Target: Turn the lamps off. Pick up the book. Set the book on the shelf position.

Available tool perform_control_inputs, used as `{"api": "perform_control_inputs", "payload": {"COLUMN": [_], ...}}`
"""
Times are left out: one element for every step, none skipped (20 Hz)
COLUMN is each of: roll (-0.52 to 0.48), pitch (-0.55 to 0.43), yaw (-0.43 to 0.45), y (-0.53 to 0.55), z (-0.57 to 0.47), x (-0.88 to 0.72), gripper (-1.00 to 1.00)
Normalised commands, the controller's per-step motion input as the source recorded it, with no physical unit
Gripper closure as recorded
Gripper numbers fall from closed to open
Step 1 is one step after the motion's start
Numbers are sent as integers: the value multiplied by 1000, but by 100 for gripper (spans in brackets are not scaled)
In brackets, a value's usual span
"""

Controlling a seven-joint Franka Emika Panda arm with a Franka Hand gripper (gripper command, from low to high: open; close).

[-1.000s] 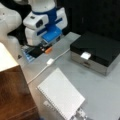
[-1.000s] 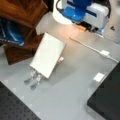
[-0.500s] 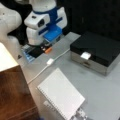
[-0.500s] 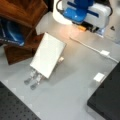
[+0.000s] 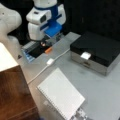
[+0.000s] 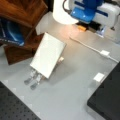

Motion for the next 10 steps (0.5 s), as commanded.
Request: {"api": "perform_control_inputs", "payload": {"roll": [83, 93, 97, 107, 113, 111, 113, 110, 104, 105], "pitch": [-160, -155, -144, -130, -119, -117, -101, -90, -91, -82], "yaw": [1, -6, -10, -10, -10, -10, -9, -16, -17, -32], "y": [164, 175, 185, 205, 219, 205, 216, 234, 231, 240], "z": [-225, -222, -214, -211, -208, -183, -184, -195, -186, -193], "x": [-510, -530, -542, -573, -587, -526, -535, -546, -507, -478], "gripper": [-100, -100, -100, -100, -100, -100, -100, -100, -100, -100]}}
